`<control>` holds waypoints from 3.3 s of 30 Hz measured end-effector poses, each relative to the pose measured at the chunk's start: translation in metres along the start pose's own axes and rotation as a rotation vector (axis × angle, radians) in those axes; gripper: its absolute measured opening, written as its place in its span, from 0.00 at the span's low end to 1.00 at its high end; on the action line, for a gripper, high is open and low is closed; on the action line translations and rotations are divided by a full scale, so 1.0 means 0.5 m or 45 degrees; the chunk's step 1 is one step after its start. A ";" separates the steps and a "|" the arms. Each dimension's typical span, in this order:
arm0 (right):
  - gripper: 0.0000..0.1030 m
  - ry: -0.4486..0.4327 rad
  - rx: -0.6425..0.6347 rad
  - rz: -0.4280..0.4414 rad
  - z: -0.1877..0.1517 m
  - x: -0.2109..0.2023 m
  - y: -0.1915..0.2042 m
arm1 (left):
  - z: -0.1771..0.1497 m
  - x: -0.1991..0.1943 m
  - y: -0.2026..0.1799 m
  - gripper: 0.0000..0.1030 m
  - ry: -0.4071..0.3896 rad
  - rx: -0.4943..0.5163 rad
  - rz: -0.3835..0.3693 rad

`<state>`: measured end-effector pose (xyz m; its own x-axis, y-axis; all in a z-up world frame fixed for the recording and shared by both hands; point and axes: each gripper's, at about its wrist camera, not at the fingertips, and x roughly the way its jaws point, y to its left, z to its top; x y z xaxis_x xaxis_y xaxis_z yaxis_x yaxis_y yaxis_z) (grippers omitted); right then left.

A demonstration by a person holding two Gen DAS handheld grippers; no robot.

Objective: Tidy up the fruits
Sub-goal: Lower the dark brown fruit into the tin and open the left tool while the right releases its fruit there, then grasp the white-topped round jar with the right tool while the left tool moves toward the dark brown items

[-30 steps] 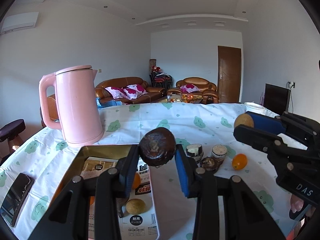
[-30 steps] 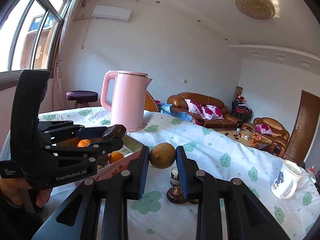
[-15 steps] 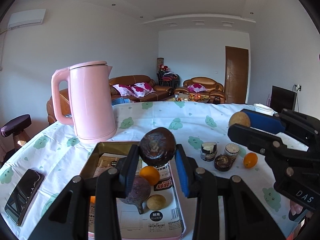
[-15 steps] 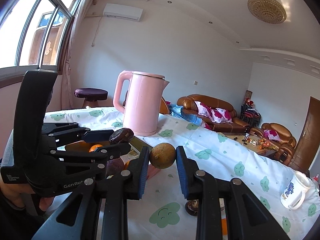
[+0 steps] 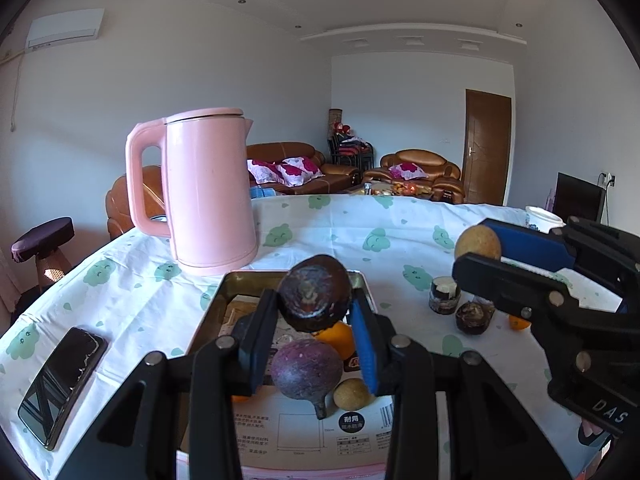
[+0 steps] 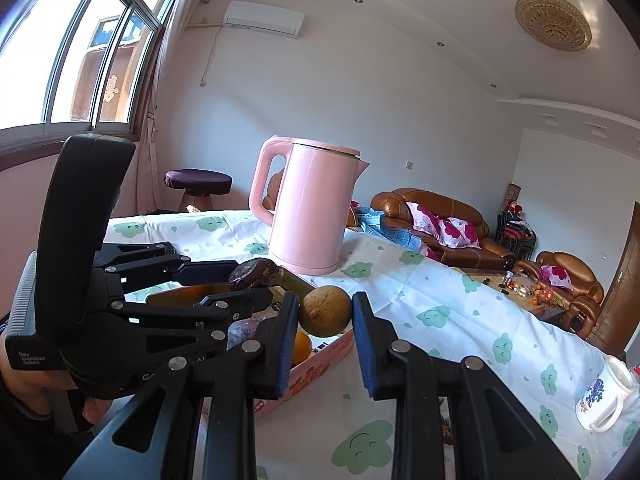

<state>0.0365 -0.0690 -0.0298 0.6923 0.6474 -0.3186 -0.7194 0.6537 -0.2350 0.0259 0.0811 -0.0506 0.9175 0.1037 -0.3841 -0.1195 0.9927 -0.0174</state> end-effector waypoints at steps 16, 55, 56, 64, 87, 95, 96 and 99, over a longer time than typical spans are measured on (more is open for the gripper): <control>0.28 0.040 -0.019 0.057 0.000 0.036 0.027 | -0.002 0.014 0.071 0.37 0.061 -0.046 0.061; 0.28 0.315 -0.035 0.215 -0.043 0.130 0.079 | -0.037 0.075 0.086 0.38 0.279 0.024 0.066; 0.29 0.323 -0.033 0.214 -0.044 0.132 0.078 | -0.037 0.074 0.087 0.40 0.275 0.020 0.073; 0.52 0.292 0.010 0.183 -0.043 0.121 0.062 | -0.036 0.062 0.088 0.54 0.240 0.002 0.093; 0.67 0.297 0.425 -0.345 -0.156 -0.041 -0.295 | 0.053 0.023 -0.118 1.00 0.012 0.045 -0.138; 0.67 0.396 0.429 -0.234 -0.153 0.035 -0.305 | 0.061 0.131 -0.182 1.00 0.106 0.059 -0.015; 0.67 0.406 0.430 -0.223 -0.152 0.046 -0.307 | 0.061 0.145 -0.178 1.00 0.132 0.038 0.010; 0.67 0.484 0.445 -0.196 -0.157 0.085 -0.309 | 0.058 0.154 -0.167 1.00 0.148 -0.021 -0.015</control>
<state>0.1728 -0.1732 -0.0790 0.6727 0.3888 -0.6295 -0.5049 0.8632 -0.0063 0.1176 0.0079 -0.0522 0.8686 0.0830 -0.4885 -0.1158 0.9926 -0.0373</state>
